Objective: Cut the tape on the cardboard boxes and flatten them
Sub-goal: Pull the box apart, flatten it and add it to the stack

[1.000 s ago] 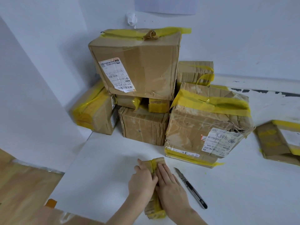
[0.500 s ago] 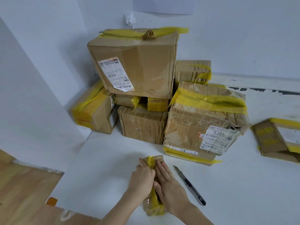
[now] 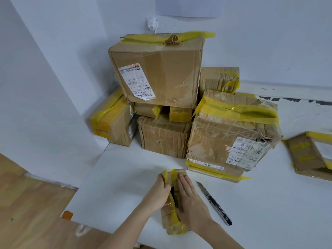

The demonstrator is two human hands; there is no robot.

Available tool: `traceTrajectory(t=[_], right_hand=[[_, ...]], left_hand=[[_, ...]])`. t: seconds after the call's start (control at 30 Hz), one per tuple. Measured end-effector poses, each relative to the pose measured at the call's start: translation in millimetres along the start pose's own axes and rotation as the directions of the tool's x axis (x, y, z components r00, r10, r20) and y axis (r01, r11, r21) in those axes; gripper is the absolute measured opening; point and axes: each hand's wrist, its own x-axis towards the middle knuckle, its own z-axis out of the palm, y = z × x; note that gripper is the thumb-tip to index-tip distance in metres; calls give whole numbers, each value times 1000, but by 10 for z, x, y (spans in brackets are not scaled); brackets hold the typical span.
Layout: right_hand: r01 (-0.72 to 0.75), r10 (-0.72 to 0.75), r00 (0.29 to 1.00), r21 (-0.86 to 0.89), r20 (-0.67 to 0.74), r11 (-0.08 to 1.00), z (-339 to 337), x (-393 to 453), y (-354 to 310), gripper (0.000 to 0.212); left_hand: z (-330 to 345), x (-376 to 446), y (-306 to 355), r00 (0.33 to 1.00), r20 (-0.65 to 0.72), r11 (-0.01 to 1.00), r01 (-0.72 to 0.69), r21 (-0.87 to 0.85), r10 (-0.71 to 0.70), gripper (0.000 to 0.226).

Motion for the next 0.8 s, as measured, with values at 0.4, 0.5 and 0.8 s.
traceTrajectory(t=[0.4, 0.5, 0.8], right_hand=[[-333, 498, 851, 562, -165, 757, 376, -279, 867, 29], [-498, 532, 839, 228, -119, 837, 482, -292, 978, 42], [-482, 483, 876, 80, 15, 872, 543, -100, 1100, 37]], left_hand=[[-67, 82, -154, 717, 36, 365, -398, 842, 697, 65], [-298, 113, -137, 579, 465, -54, -587, 808, 670, 58], [-344, 91, 11, 517, 699, -175, -729, 662, 494, 53]])
